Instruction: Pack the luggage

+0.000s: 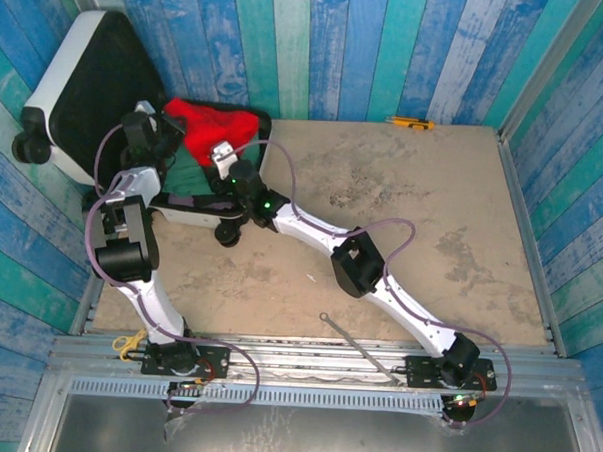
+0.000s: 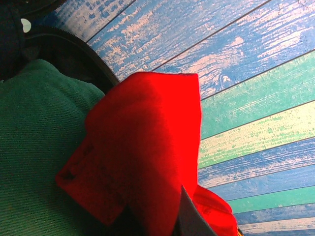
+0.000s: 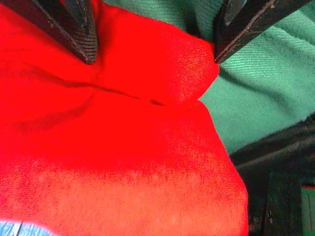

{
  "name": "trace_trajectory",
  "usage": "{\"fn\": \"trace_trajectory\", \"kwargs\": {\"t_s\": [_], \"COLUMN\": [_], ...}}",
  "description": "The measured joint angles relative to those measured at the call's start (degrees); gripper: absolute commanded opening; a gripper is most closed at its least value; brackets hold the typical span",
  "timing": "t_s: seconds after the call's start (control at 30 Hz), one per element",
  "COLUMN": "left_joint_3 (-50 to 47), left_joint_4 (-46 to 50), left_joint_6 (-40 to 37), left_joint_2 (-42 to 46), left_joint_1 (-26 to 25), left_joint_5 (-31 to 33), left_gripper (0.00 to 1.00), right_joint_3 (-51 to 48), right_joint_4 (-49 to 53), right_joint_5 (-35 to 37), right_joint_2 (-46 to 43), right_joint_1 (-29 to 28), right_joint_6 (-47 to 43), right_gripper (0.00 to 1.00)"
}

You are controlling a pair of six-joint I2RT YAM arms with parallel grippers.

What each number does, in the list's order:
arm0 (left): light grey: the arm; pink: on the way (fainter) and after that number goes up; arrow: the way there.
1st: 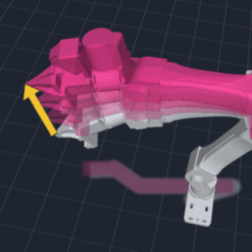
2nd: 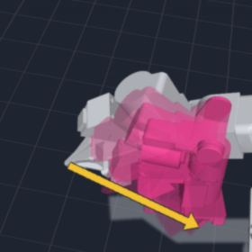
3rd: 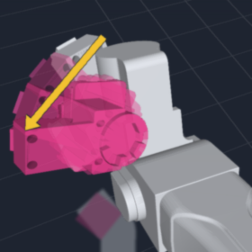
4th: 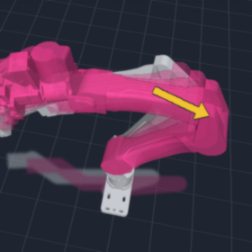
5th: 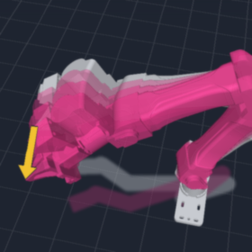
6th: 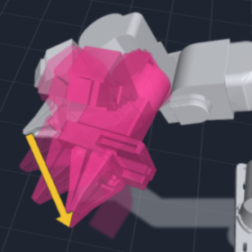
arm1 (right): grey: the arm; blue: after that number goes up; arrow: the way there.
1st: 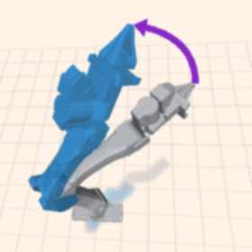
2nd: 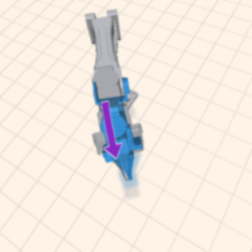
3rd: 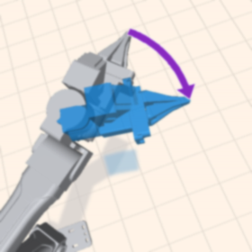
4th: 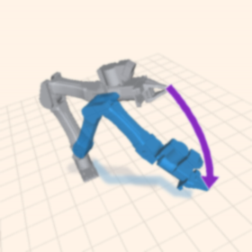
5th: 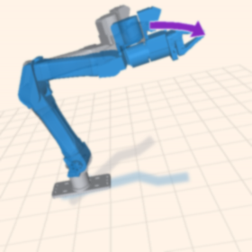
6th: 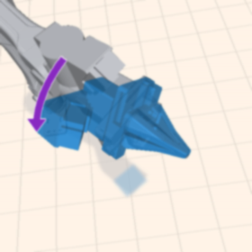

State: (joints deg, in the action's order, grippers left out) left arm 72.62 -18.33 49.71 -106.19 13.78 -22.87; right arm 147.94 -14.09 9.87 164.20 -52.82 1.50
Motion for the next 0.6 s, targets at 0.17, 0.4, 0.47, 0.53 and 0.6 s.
{"fn": "trace_trajectory", "kwargs": {"t_s": [0.17, 0.4, 0.47, 0.53, 0.6], "left_joint_3": [0.0, -1.2, -2.6, -3.1, -3.1], "left_joint_4": [0.7, 4.2, 5.1, 6.5, 7.8], "left_joint_6": [-0.7, -4.4, -5.8, -7.1, -8.2], "left_joint_2": [0.1, 2.8, 4.2, 4.8, 4.8], "left_joint_1": [0.0, 0.0, 0.0, 0.1, 0.4], "left_joint_5": [0.0, 1.8, 3.0, 4.3, 5.2], "left_gripper": [0.0, 0.0, 0.05, 0.19, 0.45], "right_joint_3": [-8.0, -25.4, -30.3, -35.7, -40.5], "right_joint_4": [-3.6, -4.5, -4.5, -4.5, -4.6], "right_joint_5": [-1.2, -2.7, -3.1, -4.0, -4.9], "right_joint_2": [-4.1, -15.9, -19.3, -23.2, -26.8], "right_joint_1": [-0.3, -0.3, -0.3, -0.3, -0.3], "right_joint_6": [-2.1, -3.8, -3.9, -3.9, -3.8], "right_gripper": [0.61, 0.87, 0.91, 0.93, 0.93]}}
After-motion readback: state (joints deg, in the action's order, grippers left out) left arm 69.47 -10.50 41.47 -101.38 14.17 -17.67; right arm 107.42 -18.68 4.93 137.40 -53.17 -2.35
